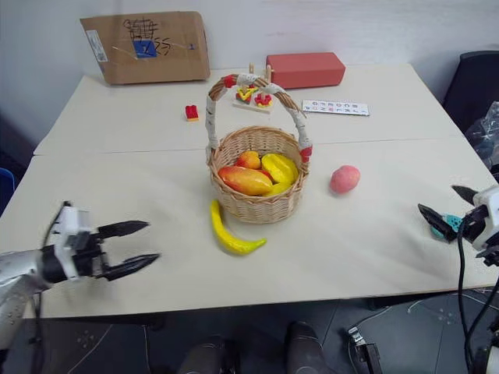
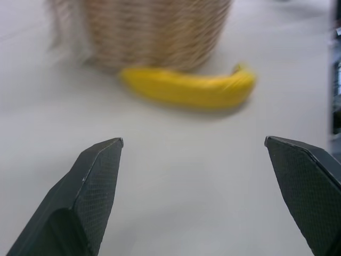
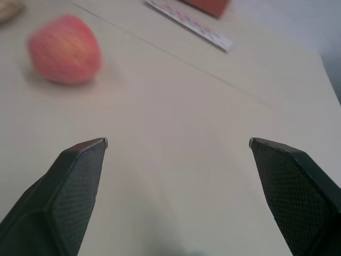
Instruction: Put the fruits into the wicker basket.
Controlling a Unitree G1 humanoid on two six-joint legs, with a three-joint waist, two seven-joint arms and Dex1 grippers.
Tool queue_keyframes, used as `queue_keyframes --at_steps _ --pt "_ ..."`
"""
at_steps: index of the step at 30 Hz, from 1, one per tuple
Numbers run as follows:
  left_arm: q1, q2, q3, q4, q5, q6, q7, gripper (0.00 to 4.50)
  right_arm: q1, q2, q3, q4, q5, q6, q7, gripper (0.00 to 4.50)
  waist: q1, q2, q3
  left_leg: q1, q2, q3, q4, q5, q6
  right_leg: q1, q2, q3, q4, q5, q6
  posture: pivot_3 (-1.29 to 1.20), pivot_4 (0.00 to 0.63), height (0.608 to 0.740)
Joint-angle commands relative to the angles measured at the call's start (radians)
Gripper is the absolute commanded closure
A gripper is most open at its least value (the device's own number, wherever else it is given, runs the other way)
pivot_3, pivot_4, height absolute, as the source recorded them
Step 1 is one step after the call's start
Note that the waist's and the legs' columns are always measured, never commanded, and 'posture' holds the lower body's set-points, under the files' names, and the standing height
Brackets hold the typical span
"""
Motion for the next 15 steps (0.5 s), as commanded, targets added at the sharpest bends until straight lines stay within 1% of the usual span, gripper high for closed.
queue_keyframes --at_steps 1,2,5,8,9,10,12,14,15 --pt "0.022 0.051 0.084 0.121 0.056 -0.068 -0.025 0.0 0.134 0.033 0.016 -0.33 0.115 0.049 0.094 0.05 0.003 0.0 0.0 0.0 0.001 -0.001 0.0 -0.001 -0.001 0.0 0.001 0.0 0.0 0.0 0.0 0.0 0.15 0.74" --pt "0.026 0.066 0.098 0.154 0.071 -0.07 -0.02 0.0 0.174 0.051 0.026 -0.41 0.131 0.038 0.107 0.05 0.004 0.0 0.0 -0.001 0.002 -0.001 0.0 -0.001 -0.001 0.0 0.001 -0.001 0.001 0.0 0.0 0.0 0.15 0.74" --pt "0.042 0.094 0.126 0.197 0.1 -0.065 -0.009 0.0 0.276 0.087 0.059 -0.612 0.21 0.115 0.133 0.05 0.007 0.0 0.0 -0.001 0.001 -0.001 0.0 -0.002 0.001 0.0 -0.001 -0.001 0.001 0.0 0.0 0.0 0.15 0.74" --pt "0.075 0.102 0.148 0.138 0.083 0.003 0.005 0.0 0.313 0.111 0.094 -0.691 0.208 0.088 0.165 0.05 0.006 -0.001 0.0 -0.001 -0.001 -0.001 0.0 -0.004 0.003 0.0 -0.004 -0.002 0.002 0.0 0.001 0.0 0.15 0.74" --pt "0.093 0.102 0.159 0.078 0.054 0.071 0.017 0.0 0.311 0.124 0.102 -0.703 0.206 0.084 0.159 0.05 0.005 -0.001 0.0 -0.001 -0.001 -0.001 0.0 -0.004 0.004 0.0 -0.005 -0.002 0.002 0.001 0.001 0.0 0.15 0.74" --pt "0.108 0.108 0.167 -0.028 -0.029 0.215 0.046 0.0 0.305 0.131 0.113 -0.707 0.195 0.074 0.162 0.05 0.004 -0.002 0.0 -0.001 -0.002 0.0 0.0 -0.004 0.004 0.0 -0.006 -0.002 0.002 0.001 0.001 0.0 0.15 0.74" --pt "0.111 0.117 0.173 -0.179 -0.144 0.416 0.099 0.0 0.297 0.14 0.124 -0.707 0.183 0.067 0.16 0.05 0.005 -0.005 0.001 -0.001 -0.002 0.0 0.0 -0.005 0.005 0.001 -0.007 -0.002 0.002 0.001 0.002 0.0 0.15 0.74" --pt "-0.006 0.112 0.105 -0.322 -0.246 0.636 0.269 0.0 0.289 0.138 0.126 -0.697 0.171 0.062 0.158 0.05 0.014 -0.005 0.001 -0.001 -0.003 -0.002 0.001 -0.005 0.005 0.001 -0.008 -0.002 0.003 0.001 0.002 0.0 0.15 0.74" --pt "-0.097 0.073 0.067 -0.37 -0.309 0.743 0.376 0.0 0.283 0.138 0.128 -0.697 0.167 0.067 0.151 0.05 0.028 -0.005 0.001 -0.001 -0.003 -0.002 0.001 -0.005 0.005 0.001 -0.008 -0.002 0.004 0.001 0.002 0.0 0.15 0.74"
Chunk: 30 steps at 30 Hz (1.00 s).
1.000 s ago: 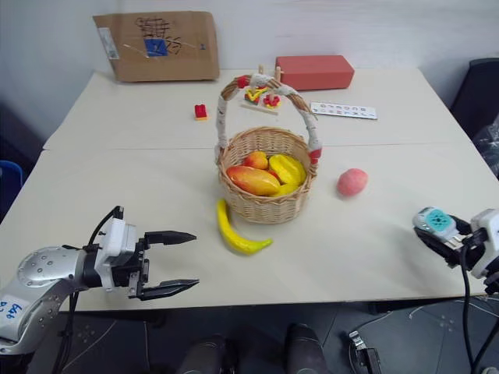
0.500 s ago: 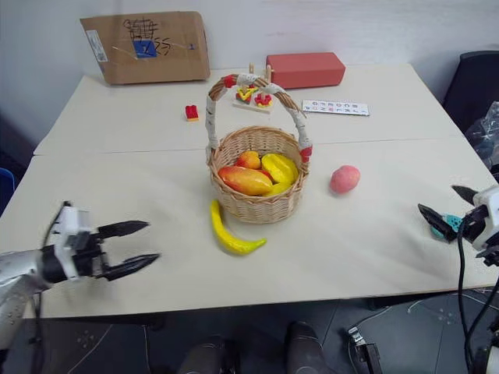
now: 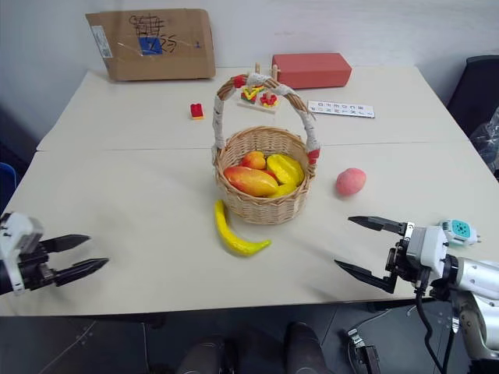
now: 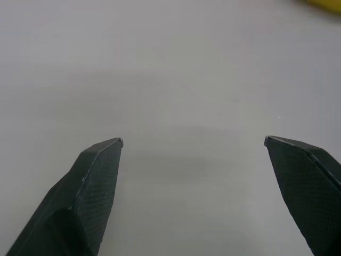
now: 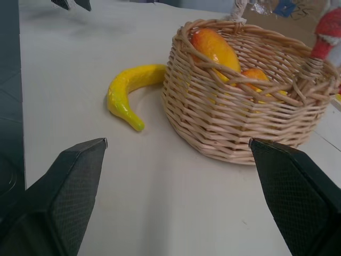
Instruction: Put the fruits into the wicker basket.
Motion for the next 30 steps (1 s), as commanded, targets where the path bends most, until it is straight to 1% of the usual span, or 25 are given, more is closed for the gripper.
queue_keyframes --at_steps 1,3,5,6,7,8,10,11,14,16,17,18,20,22,24,26,28,30 --pt "-0.236 -0.053 -0.081 -0.213 -0.216 0.374 0.316 0.0 -0.018 -0.001 -0.006 -0.019 -0.007 -0.012 -0.01 0.05 0.017 0.0 0.0 0.0 -0.001 -0.001 0.0 0.001 0.0 0.001 0.0 0.001 0.0 0.0 0.0 0.0 0.15 0.74" --pt "-0.347 -0.123 -0.108 -0.242 -0.266 0.51 0.442 0.0 -0.025 -0.002 -0.003 -0.024 -0.009 -0.004 -0.017 0.05 0.017 0.001 0.0 0.001 -0.001 -0.002 0.0 0.002 -0.001 0.002 0.0 0.003 0.0 0.0 0.0 0.0 0.15 0.74" --pt "-0.526 -0.349 -0.142 -0.252 -0.251 0.709 0.645 0.0 -0.044 -0.004 0.007 -0.048 -0.01 0.024 -0.041 0.05 0.017 0.002 -0.001 0.001 -0.001 -0.001 0.0 0.002 -0.002 0.002 0.001 0.002 0.002 0.0 0.0 0.0 0.15 0.74" --pt "-0.59 -0.45 -0.157 -0.256 -0.24 0.785 0.72 0.0 -0.052 -0.006 0.012 -0.061 -0.011 0.037 -0.053 0.05 0.019 0.002 0.0 0.002 -0.002 -0.001 0.0 0.004 -0.002 0.003 0.002 0.001 0.002 0.0 0.0 0.0 0.15 0.74" --pt "-0.623 -0.514 -0.162 -0.256 -0.241 0.825 0.775 0.0 -0.056 -0.006 0.015 -0.07 -0.011 0.045 -0.06 0.05 0.022 -0.001 0.0 0.001 -0.004 -0.001 0.002 0.005 -0.001 0.003 0.002 0.002 0.003 0.001 0.001 0.0 0.15 0.74" --pt "-0.636 -0.546 -0.191 -0.257 -0.237 0.84 0.827 0.0 -0.059 -0.006 0.019 -0.082 -0.011 0.055 -0.07 0.05 0.022 -0.003 0.0 0.0 -0.008 -0.002 0.002 0.006 -0.001 0.003 0.002 0.002 0.002 0.001 0.002 0.0 0.15 0.74" --pt "-0.662 -0.631 -0.229 -0.236 -0.211 0.843 0.936 0.0 -0.068 -0.001 0.024 -0.108 -0.011 0.077 -0.099 0.05 0.014 -0.005 0.0 0.001 -0.009 -0.003 0.001 0.006 -0.002 0.002 0.004 0.004 0.002 0.002 0.003 0.0 0.15 0.74" --pt "-0.669 -0.649 -0.246 -0.226 -0.208 0.843 0.971 0.0 -0.071 0.0 0.026 -0.121 -0.011 0.086 -0.11 0.05 0.013 -0.005 0.0 0.002 -0.009 -0.005 0.001 0.006 -0.003 0.002 0.006 0.006 0.001 0.002 0.003 0.0 0.15 0.74" --pt "-0.678 -0.679 -0.286 -0.211 -0.196 0.843 1.041 0.0 -0.072 0.003 0.029 -0.142 -0.009 0.104 -0.131 0.05 0.016 -0.005 0.0 0.002 -0.009 -0.008 0.001 0.006 -0.004 0.001 0.009 0.008 0.0 0.001 0.002 0.0 0.15 0.74" --pt "-0.681 -0.651 -0.394 -0.201 -0.172 0.843 1.054 0.0 -0.072 0.007 0.03 -0.155 -0.008 0.115 -0.146 0.05 0.02 -0.005 0.0 0.002 -0.009 -0.008 0.001 0.006 -0.004 0.001 0.009 0.008 0.0 0.001 0.002 0.0 0.15 0.74" --pt "-0.679 -0.643 -0.44 -0.191 -0.171 0.843 1.057 0.44 -0.071 0.011 0.029 -0.157 -0.007 0.118 -0.155 0.0 0.022 -0.005 0.0 0.002 -0.009 -0.008 0.001 0.006 -0.004 0.001 0.009 0.008 0.0 0.001 0.002 0.0 0.15 0.74" --pt "-0.677 -0.633 -0.484 -0.18 -0.161 0.843 1.063 0.63 -0.072 0.014 0.027 -0.159 -0.007 0.121 -0.163 0.0 0.025 -0.006 0.0 0.002 -0.009 -0.007 0.001 0.006 -0.004 0.001 0.008 0.009 0.0 0.001 0.002 0.0 0.15 0.74" --pt "-0.667 -0.648 -0.535 -0.144 -0.152 0.843 1.071 1.2 -0.075 0.022 0.022 -0.158 -0.006 0.126 -0.177 0.0 0.036 -0.005 -0.001 0.002 -0.01 -0.008 0.002 0.006 -0.004 0.002 0.008 0.009 0.0 0.001 0.002 0.0 0.15 0.74" --pt "-0.664 -0.677 -0.557 -0.117 -0.127 0.843 1.071 1.84 -0.078 0.028 0.021 -0.156 -0.006 0.128 -0.187 0.0 0.041 -0.004 -0.002 0.003 -0.01 -0.008 0.002 0.006 -0.004 0.003 0.008 0.01 0.0 0.001 0.002 0.0 0.15 0.74" --pt "-0.659 -0.7 -0.552 -0.103 -0.119 0.843 1.065 2.39 -0.08 0.025 0.025 -0.15 -0.01 0.124 -0.179 0.0 0.044 -0.003 -0.003 0.004 -0.011 -0.008 0.002 0.006 -0.004 0.003 0.008 0.01 -0.002 0.001 0.002 0.0 0.15 0.74" --pt "-0.662 -0.672 -0.557 -0.107 -0.109 0.843 1.043 2.87 -0.08 0.026 0.022 -0.143 -0.009 0.121 -0.179 0.0 0.044 -0.003 -0.003 0.004 -0.011 -0.008 0.002 0.006 -0.003 0.004 0.008 0.01 -0.004 0.001 0.002 0.0 0.15 0.74" --pt "-0.67 -0.62 -0.534 -0.109 -0.102 0.843 1.006 3.29 -0.078 0.028 0.016 -0.134 -0.008 0.115 -0.176 0.0 0.041 -0.003 -0.003 0.007 -0.011 -0.008 0.001 0.006 -0.003 0.006 0.008 0.01 -0.004 0.001 0.002 0.0 0.15 0.74" --pt "-0.684 -0.558 -0.476 -0.095 -0.098 0.824 0.942 3.67 -0.075 0.029 0.011 -0.108 -0.011 0.098 -0.161 0.0 0.038 -0.003 -0.003 0.01 -0.011 -0.008 0.0 0.006 -0.004 0.007 0.008 0.011 -0.003 0.001 0.001 0.0 0.15 0.74"
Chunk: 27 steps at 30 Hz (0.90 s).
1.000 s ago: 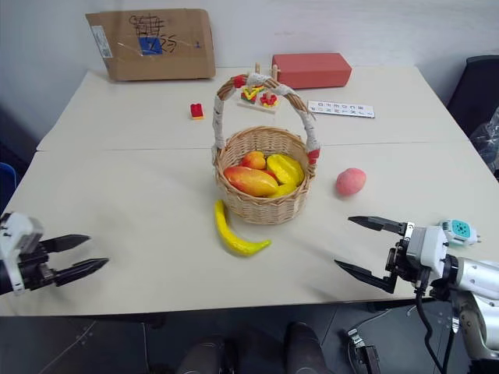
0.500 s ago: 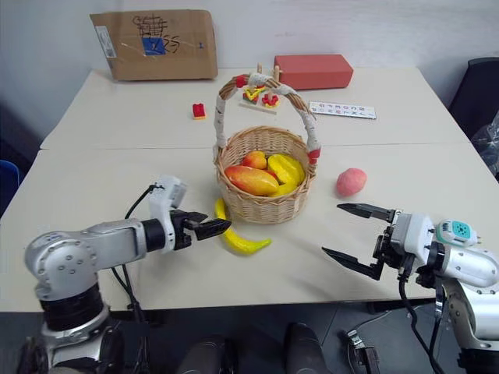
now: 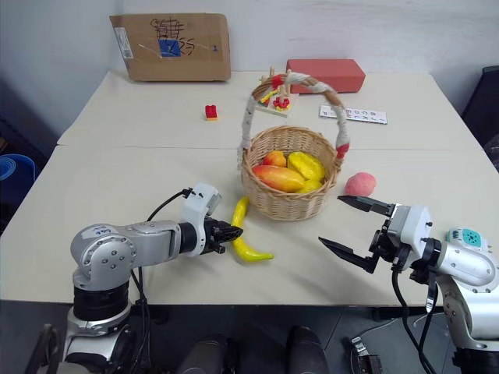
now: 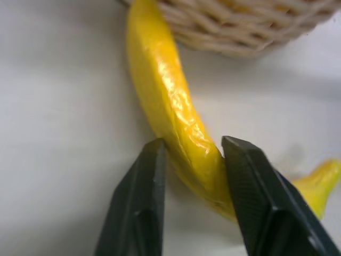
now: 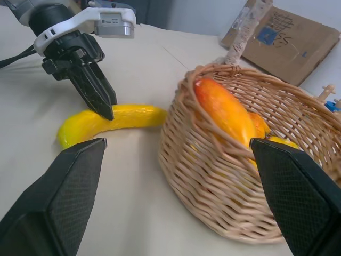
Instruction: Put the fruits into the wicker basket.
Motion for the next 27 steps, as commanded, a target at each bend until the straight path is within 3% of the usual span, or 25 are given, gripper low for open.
queue_keyframes --at_steps 1,5,8,10,12,13,19,24,27 --pt "0.012 0.102 0.061 0.065 0.034 0.015 -0.08 3.86 0.002 0.005 -0.026 0.02 0.008 -0.035 0.024 0.0 -0.004 0.0 0.0 0.001 0.0 0.0 0.0 0.0 0.0 0.001 0.0 0.0 0.0 0.0 0.0 0.0 0.15 0.74" --pt "0.025 0.293 0.104 0.089 0.018 -0.106 -0.286 4.0 0.01 0.006 -0.033 0.061 0.009 -0.067 0.056 0.0 -0.026 -0.001 0.0 0.006 0.003 -0.001 -0.002 -0.001 -0.004 0.0 0.005 0.002 0.003 -0.002 -0.004 0.0 0.15 0.74" --pt "0.069 0.432 0.1 0.08 0.051 -0.352 -0.529 4.0 0.023 0.007 -0.04 0.089 0.01 -0.092 0.078 0.0 -0.027 -0.001 0.001 0.005 0.003 -0.001 -0.004 -0.002 -0.006 -0.005 0.006 0.003 0.005 -0.004 -0.007 0.0 0.15 0.74" --pt "0.121 0.504 0.106 0.053 0.086 -0.61 -0.798 4.0 0.039 0.007 -0.049 0.108 0.011 -0.109 0.092 0.0 -0.025 -0.001 0.001 0.003 0.003 -0.001 -0.004 -0.002 -0.006 -0.007 0.006 0.003 0.004 -0.004 -0.007 0.0 0.15 0.74" --pt "0.147 0.542 0.113 0.031 0.099 -0.795 -1.002 4.0 0.06 0.008 -0.063 0.129 0.009 -0.128 0.1 0.0 -0.02 -0.001 0.001 0.0 0.003 -0.001 -0.004 -0.003 -0.006 -0.008 0.005 0.002 0.004 -0.004 -0.007 0.0 0.15 0.74" --pt "0.126 0.546 0.099 0.032 0.098 -0.815 -1.029 4.0 0.071 0.009 -0.072 0.143 0.008 -0.142 0.106 0.0 -0.016 -0.001 0.001 -0.001 0.002 -0.001 -0.004 -0.003 -0.005 -0.008 0.004 0.001 0.003 -0.004 -0.007 0.0 0.15 0.74" --pt "-0.154 0.402 -0.131 0.058 0.243 -0.934 -1.032 4.0 0.124 0.031 -0.119 0.229 0.002 -0.233 0.126 0.0 0.007 -0.001 0.001 -0.009 -0.002 0.0 0.001 -0.003 -0.001 -0.007 0.004 0.0 -0.001 0.0 -0.001 0.0 0.15 0.74" --pt "-0.401 0.23 -0.323 0.243 0.545 -1.112 -0.914 4.0 0.188 0.053 -0.182 0.256 0.005 -0.28 0.104 0.0 0.001 -0.001 0.001 -0.009 -0.003 0.001 0.001 -0.001 0.002 -0.006 0.005 0.001 -0.002 0.002 0.002 0.0 0.15 0.74" --pt "-0.5 0.157 -0.374 0.347 0.662 -1.194 -0.872 4.0 0.218 0.065 -0.203 0.26 0.004 -0.3 0.093 0.0 -0.002 -0.002 0.002 -0.009 -0.003 0.0 0.001 -0.001 0.002 -0.006 0.005 0.001 -0.003 0.002 0.002 0.0 0.15 0.74"
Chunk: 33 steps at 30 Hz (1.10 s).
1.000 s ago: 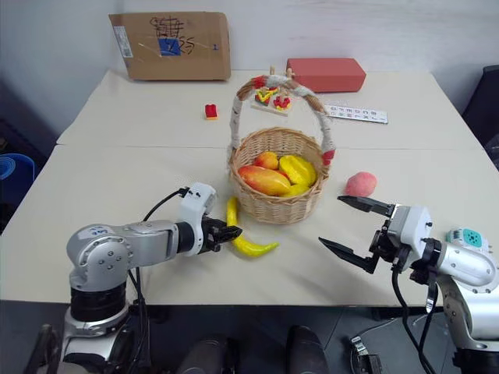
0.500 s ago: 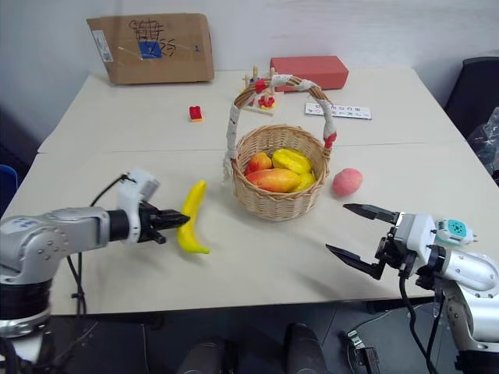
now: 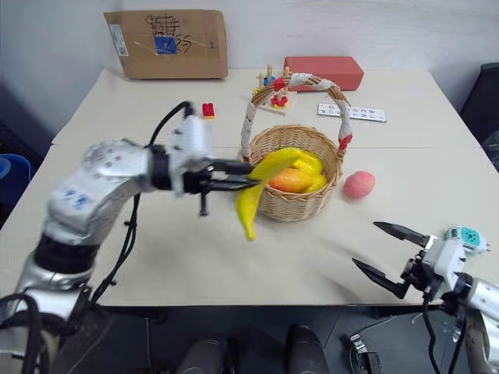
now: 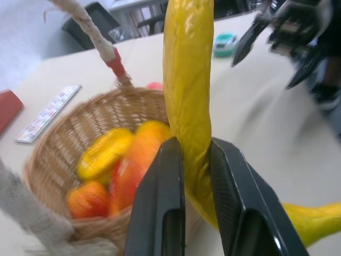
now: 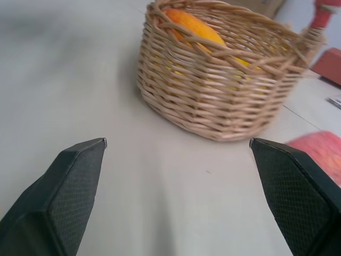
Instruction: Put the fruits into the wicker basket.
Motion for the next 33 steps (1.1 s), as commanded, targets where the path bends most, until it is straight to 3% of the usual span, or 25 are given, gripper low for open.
queue_keyframes --at_steps 1,7,10,15,18,20,24,27,30,33 --pt "-0.085 -0.038 -0.044 0.073 0.145 -0.098 0.05 4.0 0.02 0.013 -0.043 -0.011 0.012 -0.034 -0.013 0.0 -0.008 0.0 0.0 0.0 0.0 0.001 0.0 0.0 0.0 0.0 0.0 0.001 -0.001 0.0 0.0 0.0 0.15 0.74" --pt "-0.182 -0.084 -0.12 0.251 0.374 -0.264 0.116 4.0 0.052 0.035 -0.042 -0.039 0.019 -0.036 -0.041 0.0 -0.004 0.0 0.0 0.0 0.001 0.001 -0.001 0.0 0.0 -0.001 0.0 0.001 -0.002 0.0 0.0 0.0 0.15 0.74" --pt "-0.196 -0.114 -0.111 0.296 0.403 -0.288 0.119 3.16 0.075 0.053 -0.043 -0.075 0.02 -0.023 -0.075 0.0 0.0 0.0 0.0 0.0 0.0 0.0 0.0 0.001 0.001 0.0 0.0 0.001 -0.003 0.0 0.0 0.0 0.15 0.74" --pt "-0.158 -0.173 -0.022 0.265 0.292 -0.269 0.069 1.82 0.093 0.059 -0.039 -0.115 0.014 0.002 -0.115 0.0 0.0 0.0 0.0 -0.001 0.0 -0.001 0.0 0.001 0.001 -0.001 -0.001 0.0 0.0 0.001 0.0 0.0 0.15 0.74" --pt "-0.129 -0.179 0.036 0.221 0.202 -0.224 0.007 1.82 0.094 0.058 -0.033 -0.136 0.012 0.02 -0.136 0.0 -0.004 0.0 0.0 -0.001 0.0 0.0 -0.001 0.0 0.002 -0.001 -0.001 0.0 -0.001 0.001 0.0 0.0 0.15 0.74" --pt "-0.105 -0.146 0.072 0.214 0.184 -0.254 -0.014 1.82 0.091 0.053 -0.031 -0.157 0.012 0.042 -0.156 0.0 -0.004 0.0 0.0 -0.001 0.001 0.0 -0.001 0.0 0.002 -0.001 0.0 -0.001 0.0 0.001 0.0 0.0 0.15 0.74" --pt "-0.005 -0.084 0.223 0.119 -0.019 -0.193 -0.121 1.82 0.091 0.059 -0.081 -0.192 0.052 0.1 -0.224 0.0 -0.008 0.001 0.0 0.001 0.002 -0.002 0.0 0.001 0.001 -0.001 -0.001 0.001 0.003 0.001 0.0 0.0 0.15 0.74" --pt "0.13 0.031 0.335 0.071 -0.149 -0.174 -0.253 1.82 0.123 0.066 -0.138 -0.206 0.061 0.126 -0.274 0.0 -0.007 0.002 -0.001 0.0 0.002 -0.009 0.001 0.001 0.001 -0.001 -0.001 0.0 0.003 0.001 0.0 0.0 0.15 0.74" --pt "0.31 0.152 0.455 0.057 -0.223 -0.122 -0.3 1.29 0.174 0.082 -0.206 -0.214 0.064 0.137 -0.316 0.0 -0.007 0.003 -0.001 0.001 0.002 -0.01 -0.001 0.001 0.0 -0.001 0.0 -0.001 0.003 0.0 -0.001 0.0 0.15 0.74" --pt "0.473 0.231 0.536 0.025 -0.235 -0.114 -0.304 0.4 0.201 0.101 -0.244 -0.195 0.067 0.14 -0.34 0.0 -0.007 0.002 -0.001 0.0 0.002 -0.01 0.0 0.001 0.0 -0.001 -0.001 -0.001 0.002 0.0 -0.002 0.0 0.15 0.74"
